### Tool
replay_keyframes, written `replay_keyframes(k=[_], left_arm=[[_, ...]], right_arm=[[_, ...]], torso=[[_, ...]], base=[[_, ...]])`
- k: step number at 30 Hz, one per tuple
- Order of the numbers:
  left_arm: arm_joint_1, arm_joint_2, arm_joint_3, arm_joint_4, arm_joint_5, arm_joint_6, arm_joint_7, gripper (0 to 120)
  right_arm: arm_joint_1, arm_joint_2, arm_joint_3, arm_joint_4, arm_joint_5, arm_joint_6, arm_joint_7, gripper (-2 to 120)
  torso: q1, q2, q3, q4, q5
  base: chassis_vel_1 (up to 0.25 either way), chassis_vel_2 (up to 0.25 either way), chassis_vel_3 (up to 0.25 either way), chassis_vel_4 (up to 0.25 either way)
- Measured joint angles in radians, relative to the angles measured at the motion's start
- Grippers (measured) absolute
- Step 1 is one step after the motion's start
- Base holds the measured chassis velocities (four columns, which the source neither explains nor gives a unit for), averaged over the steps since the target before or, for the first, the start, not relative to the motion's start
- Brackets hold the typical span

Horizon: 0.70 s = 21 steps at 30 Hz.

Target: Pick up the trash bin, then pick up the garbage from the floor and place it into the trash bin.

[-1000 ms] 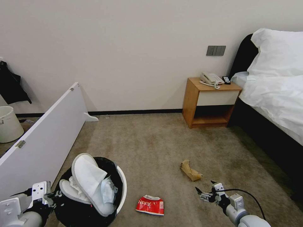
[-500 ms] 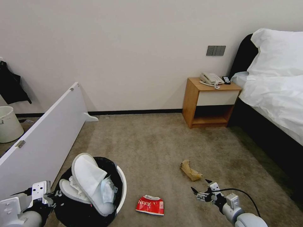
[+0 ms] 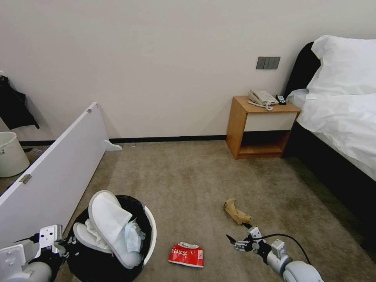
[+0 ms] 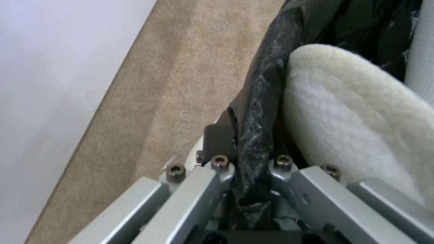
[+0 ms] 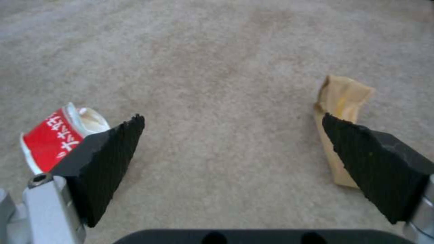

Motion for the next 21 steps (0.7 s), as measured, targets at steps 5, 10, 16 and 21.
replay_keyframes(k=[5, 10, 16, 21], left_arm=[[0.0, 0.0, -0.001, 0.002, -0.001, 0.0, 0.0, 1], [0.0, 0.0, -0.002, 0.002, -0.001, 0.0, 0.0, 1], [0.002, 0.001, -0.003, 0.002, -0.002, 0.0, 0.0, 1], [0.005, 0.001, -0.007, 0.001, -0.002, 0.0, 0.0, 1]], right_arm=[[0.02, 0.012, -0.019, -0.019, -0.003, 0.006, -0.015, 100], [0.036, 0.021, -0.034, -0.036, -0.007, 0.009, -0.03, 100], [0.065, 0.028, -0.058, -0.067, -0.007, 0.015, -0.054, 100], [0.086, 0.032, -0.08, -0.1, -0.005, 0.02, -0.075, 100]], torso=[[0.0, 0.0, 0.0, 0.0002, 0.0001], [0.0, 0.0, 0.0, 0.0001, 0.0001], [0.0, 0.0, 0.0, 0.0001, 0.0001], [0.0, 0.0, 0.0, 0.0001, 0.0001]], base=[[0.0, 0.0, 0.0, 0.0], [0.0, 0.0, 0.0, 0.0], [0.0, 0.0, 0.0, 0.0], [0.0, 0.0, 0.0, 0.0]])
